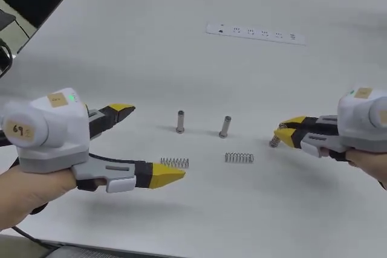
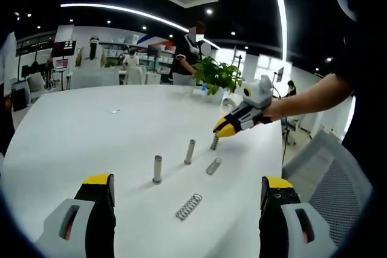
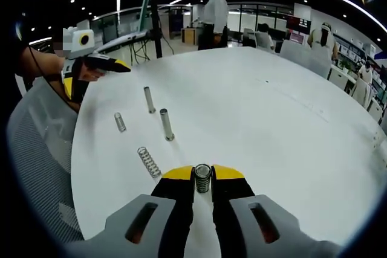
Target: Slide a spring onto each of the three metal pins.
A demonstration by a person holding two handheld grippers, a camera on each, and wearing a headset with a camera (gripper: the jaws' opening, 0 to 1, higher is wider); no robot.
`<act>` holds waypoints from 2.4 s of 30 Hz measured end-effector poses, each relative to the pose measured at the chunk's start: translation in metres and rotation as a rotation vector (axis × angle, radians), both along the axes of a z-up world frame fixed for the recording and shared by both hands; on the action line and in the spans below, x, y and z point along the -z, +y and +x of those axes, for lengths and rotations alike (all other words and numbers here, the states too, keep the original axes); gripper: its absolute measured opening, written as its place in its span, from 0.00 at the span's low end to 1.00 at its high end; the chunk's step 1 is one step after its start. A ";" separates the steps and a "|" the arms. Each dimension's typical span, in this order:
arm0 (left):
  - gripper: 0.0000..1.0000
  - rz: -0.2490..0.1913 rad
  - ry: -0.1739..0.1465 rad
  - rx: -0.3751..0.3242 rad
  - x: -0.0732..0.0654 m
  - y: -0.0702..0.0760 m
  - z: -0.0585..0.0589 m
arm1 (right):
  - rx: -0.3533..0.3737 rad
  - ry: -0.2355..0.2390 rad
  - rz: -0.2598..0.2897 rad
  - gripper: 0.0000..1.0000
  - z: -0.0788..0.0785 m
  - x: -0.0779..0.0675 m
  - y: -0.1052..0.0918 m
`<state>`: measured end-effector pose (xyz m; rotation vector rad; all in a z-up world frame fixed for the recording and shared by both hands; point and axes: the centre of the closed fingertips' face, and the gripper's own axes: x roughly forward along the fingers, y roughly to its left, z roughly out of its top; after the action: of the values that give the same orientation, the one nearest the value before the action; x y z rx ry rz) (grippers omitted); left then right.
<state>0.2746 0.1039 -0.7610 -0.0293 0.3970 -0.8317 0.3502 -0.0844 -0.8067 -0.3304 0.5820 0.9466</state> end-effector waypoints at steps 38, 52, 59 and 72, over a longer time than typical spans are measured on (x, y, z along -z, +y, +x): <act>0.98 0.001 -0.009 0.003 -0.005 0.001 0.001 | 0.008 0.016 -0.011 0.15 0.004 0.001 -0.002; 0.98 0.002 -0.011 0.004 -0.008 0.002 0.001 | 0.006 -0.001 0.008 0.24 0.001 -0.010 0.000; 0.98 -0.001 -0.013 0.004 -0.009 0.002 0.001 | 0.003 -0.006 0.016 0.26 -0.003 -0.015 -0.001; 0.98 0.000 -0.020 0.006 -0.012 0.004 0.000 | -0.018 -0.028 0.023 0.28 -0.011 -0.026 -0.002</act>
<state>0.2748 0.1079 -0.7485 -0.0201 0.3782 -0.8373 0.3394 -0.0861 -0.7807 -0.3278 0.5427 0.9639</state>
